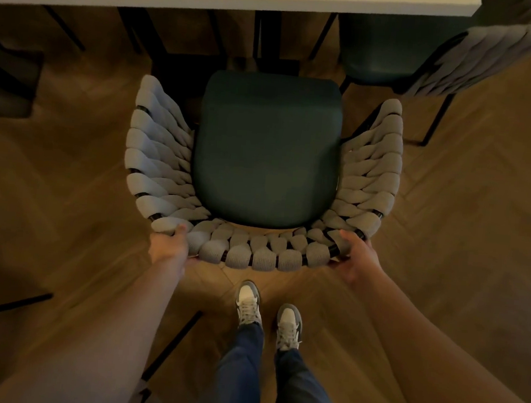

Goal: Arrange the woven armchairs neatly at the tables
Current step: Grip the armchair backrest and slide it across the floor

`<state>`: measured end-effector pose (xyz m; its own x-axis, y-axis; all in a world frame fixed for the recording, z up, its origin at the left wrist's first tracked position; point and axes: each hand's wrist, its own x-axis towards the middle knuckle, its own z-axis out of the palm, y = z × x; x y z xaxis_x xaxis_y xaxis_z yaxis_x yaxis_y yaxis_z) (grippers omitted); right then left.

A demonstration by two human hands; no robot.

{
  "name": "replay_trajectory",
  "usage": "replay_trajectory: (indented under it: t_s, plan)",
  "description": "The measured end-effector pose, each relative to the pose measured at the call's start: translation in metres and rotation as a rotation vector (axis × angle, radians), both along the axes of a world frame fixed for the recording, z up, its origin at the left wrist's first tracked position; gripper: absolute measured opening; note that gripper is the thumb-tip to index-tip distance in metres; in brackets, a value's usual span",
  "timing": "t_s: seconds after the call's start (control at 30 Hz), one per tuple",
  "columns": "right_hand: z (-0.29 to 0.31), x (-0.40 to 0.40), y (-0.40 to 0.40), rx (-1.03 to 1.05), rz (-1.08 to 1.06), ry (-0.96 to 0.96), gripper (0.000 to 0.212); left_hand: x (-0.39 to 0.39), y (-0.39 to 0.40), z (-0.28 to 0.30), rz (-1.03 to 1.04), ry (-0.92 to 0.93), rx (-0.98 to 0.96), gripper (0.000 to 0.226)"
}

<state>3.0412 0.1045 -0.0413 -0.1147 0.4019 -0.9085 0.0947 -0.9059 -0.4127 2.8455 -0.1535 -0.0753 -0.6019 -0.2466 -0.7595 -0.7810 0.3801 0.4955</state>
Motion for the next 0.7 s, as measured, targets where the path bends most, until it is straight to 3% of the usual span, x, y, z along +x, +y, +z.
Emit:
replay_trajectory:
  t_s: [0.7]
  plan:
    - [0.003,0.027,-0.088,-0.060,0.034,0.036,0.045,0.043,-0.085,0.011,0.098,0.004,-0.118,0.047]
